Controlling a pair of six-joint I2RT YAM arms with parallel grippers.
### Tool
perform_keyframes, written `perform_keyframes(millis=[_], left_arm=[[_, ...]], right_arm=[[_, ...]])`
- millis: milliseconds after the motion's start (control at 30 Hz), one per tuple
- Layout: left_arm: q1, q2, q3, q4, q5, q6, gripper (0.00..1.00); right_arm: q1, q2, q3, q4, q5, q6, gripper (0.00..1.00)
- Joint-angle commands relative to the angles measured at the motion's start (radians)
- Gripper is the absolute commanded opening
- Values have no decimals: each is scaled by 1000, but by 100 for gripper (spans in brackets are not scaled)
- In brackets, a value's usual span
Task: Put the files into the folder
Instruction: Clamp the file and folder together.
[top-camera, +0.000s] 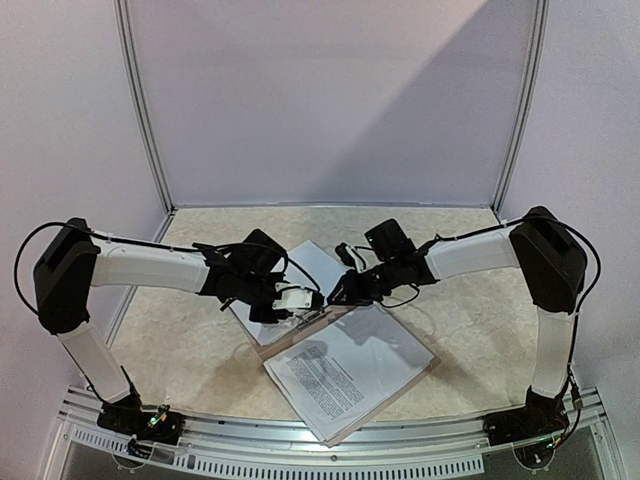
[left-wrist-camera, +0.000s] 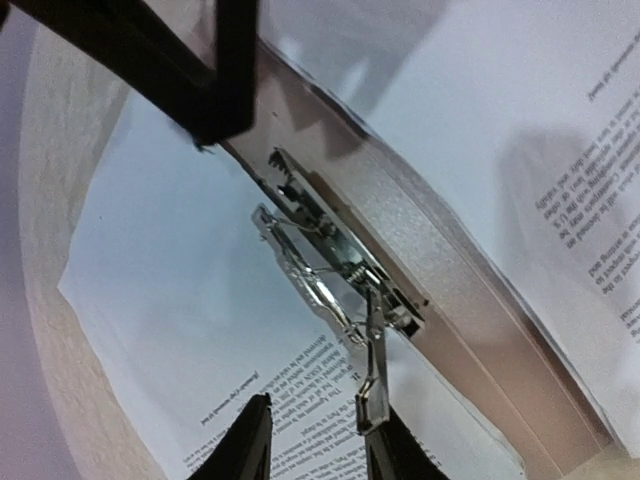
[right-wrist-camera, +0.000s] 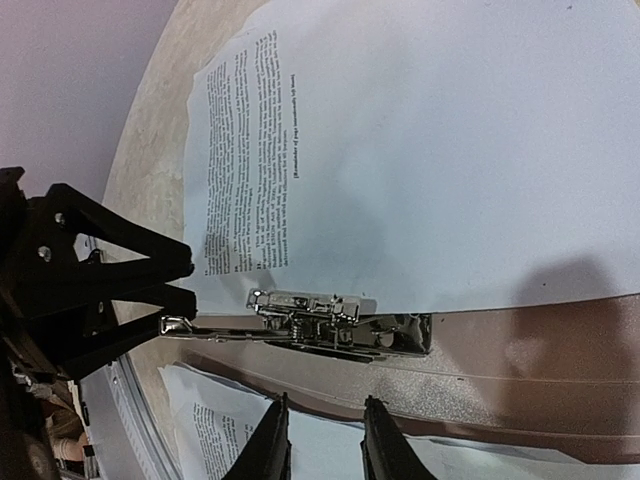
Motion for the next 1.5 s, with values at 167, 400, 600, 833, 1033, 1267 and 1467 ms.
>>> perform_keyframes(millis=[167, 400, 600, 833, 1033, 1267, 1467], left_arm=[[-27, 94, 150, 82, -27, -58, 36], [-36, 197, 312, -6, 9, -116, 38], [57, 122, 315, -68, -4, -214, 39], [175, 111, 247, -41, 63, -361, 43], [207, 136, 168, 24, 80, -411, 43], [208, 178, 135, 45, 100, -422, 43], [206, 208, 131, 56, 108, -425, 43]], right_arm=[[-34, -93, -66, 1, 75, 16, 25], [-104, -181, -166, 16, 120, 43, 27], [-89, -176, -115, 15, -44, -92, 36], [-23, -54, 24, -23, -55, -207, 30], [-11, 35, 105, -79, -62, -236, 28], [10, 97, 156, -101, -78, -260, 15], [11, 101, 160, -105, -81, -260, 9]])
